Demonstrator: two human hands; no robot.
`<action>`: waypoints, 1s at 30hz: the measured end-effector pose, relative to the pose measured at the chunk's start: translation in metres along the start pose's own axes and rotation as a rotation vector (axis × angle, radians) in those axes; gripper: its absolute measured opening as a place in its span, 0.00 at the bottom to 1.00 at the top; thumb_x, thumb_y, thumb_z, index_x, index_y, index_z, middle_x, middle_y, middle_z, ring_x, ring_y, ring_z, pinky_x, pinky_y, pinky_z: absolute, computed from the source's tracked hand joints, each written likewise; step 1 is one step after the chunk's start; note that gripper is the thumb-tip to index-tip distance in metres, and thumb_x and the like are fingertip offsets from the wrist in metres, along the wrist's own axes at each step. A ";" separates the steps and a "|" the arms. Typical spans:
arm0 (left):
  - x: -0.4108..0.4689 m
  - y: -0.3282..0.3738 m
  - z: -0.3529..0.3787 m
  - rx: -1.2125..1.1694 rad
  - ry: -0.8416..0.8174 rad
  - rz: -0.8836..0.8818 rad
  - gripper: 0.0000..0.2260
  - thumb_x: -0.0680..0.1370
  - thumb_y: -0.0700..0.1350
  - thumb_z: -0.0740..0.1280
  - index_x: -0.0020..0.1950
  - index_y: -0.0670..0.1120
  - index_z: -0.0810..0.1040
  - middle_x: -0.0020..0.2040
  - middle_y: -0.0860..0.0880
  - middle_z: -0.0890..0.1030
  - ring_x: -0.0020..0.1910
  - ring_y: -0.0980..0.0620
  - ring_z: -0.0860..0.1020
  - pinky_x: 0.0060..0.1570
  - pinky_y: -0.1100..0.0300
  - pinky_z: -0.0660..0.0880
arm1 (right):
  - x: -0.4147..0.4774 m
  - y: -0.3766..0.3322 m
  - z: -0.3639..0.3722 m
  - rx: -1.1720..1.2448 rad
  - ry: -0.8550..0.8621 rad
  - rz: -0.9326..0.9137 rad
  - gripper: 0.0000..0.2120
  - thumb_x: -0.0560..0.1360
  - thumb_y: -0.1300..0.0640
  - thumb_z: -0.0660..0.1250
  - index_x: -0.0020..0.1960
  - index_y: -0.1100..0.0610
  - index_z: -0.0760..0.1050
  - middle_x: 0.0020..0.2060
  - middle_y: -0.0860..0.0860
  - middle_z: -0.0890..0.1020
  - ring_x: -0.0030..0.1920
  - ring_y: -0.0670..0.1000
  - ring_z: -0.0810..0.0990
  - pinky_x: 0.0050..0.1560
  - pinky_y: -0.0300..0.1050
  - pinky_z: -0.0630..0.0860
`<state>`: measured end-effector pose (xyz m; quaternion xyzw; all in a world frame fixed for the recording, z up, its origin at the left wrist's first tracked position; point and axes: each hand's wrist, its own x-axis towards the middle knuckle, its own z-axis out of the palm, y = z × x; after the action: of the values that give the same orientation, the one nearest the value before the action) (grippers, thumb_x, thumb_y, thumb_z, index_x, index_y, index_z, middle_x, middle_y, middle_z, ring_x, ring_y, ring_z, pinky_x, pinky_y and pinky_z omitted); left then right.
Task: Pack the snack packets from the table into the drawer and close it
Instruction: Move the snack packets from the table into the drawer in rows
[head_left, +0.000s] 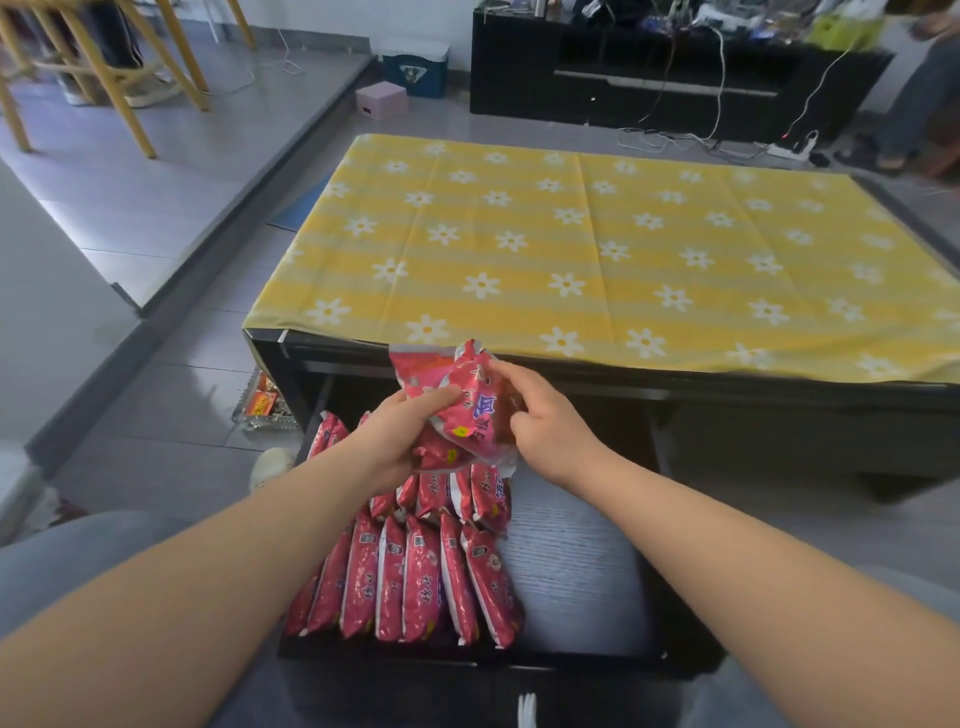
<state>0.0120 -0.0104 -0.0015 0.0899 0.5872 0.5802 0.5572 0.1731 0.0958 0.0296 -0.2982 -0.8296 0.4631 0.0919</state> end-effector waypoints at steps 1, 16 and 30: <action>-0.001 0.000 0.003 -0.002 0.002 0.003 0.19 0.81 0.52 0.72 0.68 0.43 0.79 0.58 0.39 0.87 0.54 0.37 0.87 0.50 0.43 0.85 | -0.001 -0.004 0.004 0.186 0.015 0.074 0.28 0.82 0.63 0.58 0.82 0.50 0.62 0.75 0.47 0.71 0.71 0.47 0.72 0.71 0.47 0.72; -0.013 -0.012 0.026 0.116 -0.106 -0.091 0.26 0.84 0.60 0.62 0.79 0.48 0.71 0.71 0.41 0.80 0.73 0.41 0.76 0.77 0.39 0.68 | -0.004 -0.002 0.042 0.586 -0.020 0.290 0.42 0.73 0.56 0.80 0.78 0.45 0.59 0.70 0.56 0.75 0.69 0.56 0.78 0.71 0.59 0.76; -0.013 -0.017 0.038 0.076 0.052 -0.020 0.19 0.86 0.54 0.62 0.77 0.55 0.69 0.67 0.46 0.82 0.66 0.43 0.81 0.70 0.39 0.75 | 0.006 0.026 0.066 0.406 -0.030 0.218 0.69 0.67 0.59 0.84 0.83 0.42 0.32 0.84 0.50 0.49 0.82 0.54 0.61 0.77 0.61 0.69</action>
<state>0.0548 -0.0034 0.0029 0.0902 0.6240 0.5541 0.5436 0.1506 0.0621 -0.0293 -0.3544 -0.6835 0.6321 0.0871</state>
